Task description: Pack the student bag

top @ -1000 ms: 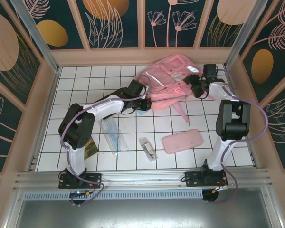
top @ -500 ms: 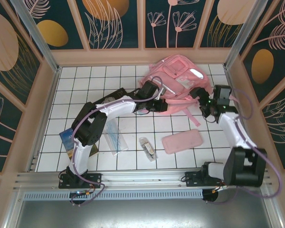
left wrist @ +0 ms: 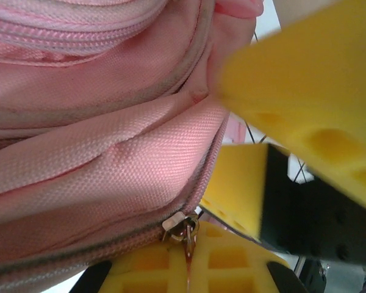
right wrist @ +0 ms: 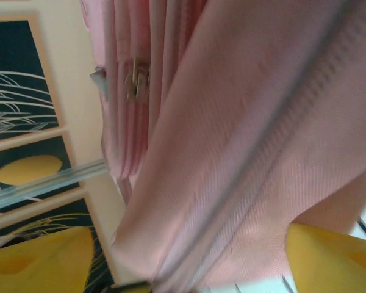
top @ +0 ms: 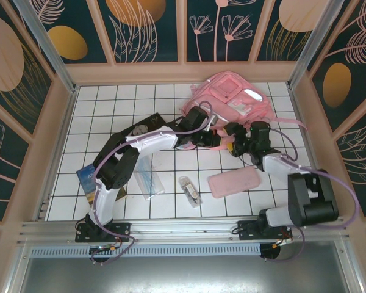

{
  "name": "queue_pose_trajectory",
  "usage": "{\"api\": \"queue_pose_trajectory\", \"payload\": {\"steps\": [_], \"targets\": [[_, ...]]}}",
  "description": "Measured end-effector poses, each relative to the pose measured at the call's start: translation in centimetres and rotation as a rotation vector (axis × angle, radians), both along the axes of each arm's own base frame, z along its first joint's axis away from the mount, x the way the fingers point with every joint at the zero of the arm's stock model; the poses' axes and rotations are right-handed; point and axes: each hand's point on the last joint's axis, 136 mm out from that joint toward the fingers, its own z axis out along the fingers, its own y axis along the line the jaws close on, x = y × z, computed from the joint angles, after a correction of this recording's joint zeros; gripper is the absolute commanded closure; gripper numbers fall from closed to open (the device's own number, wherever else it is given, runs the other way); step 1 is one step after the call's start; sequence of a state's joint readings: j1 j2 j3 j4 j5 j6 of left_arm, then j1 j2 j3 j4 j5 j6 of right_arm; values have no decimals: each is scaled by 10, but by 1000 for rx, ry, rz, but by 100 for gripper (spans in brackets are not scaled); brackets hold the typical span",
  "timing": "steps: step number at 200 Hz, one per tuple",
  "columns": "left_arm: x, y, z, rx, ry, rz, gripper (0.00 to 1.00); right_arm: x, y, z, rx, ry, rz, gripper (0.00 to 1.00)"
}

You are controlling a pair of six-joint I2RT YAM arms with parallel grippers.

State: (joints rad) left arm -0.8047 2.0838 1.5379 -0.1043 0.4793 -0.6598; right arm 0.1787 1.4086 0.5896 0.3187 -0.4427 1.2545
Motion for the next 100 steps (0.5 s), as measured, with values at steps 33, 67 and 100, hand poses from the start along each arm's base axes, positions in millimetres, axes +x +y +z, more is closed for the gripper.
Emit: {"api": "queue_pose_trajectory", "payload": {"steps": [33, 67, 100], "targets": [[-3, 11, -3, 50, -12, 7, 100, 13, 5, -14, 11, 25, 9, 100], [5, 35, -11, 118, -38, 34, 100, 14, 5, -10, -30, 19, 32, 100], [30, 78, -25, 249, -74, 98, 100, 13, 0, -9, -114, 16, 57, 100]]}}
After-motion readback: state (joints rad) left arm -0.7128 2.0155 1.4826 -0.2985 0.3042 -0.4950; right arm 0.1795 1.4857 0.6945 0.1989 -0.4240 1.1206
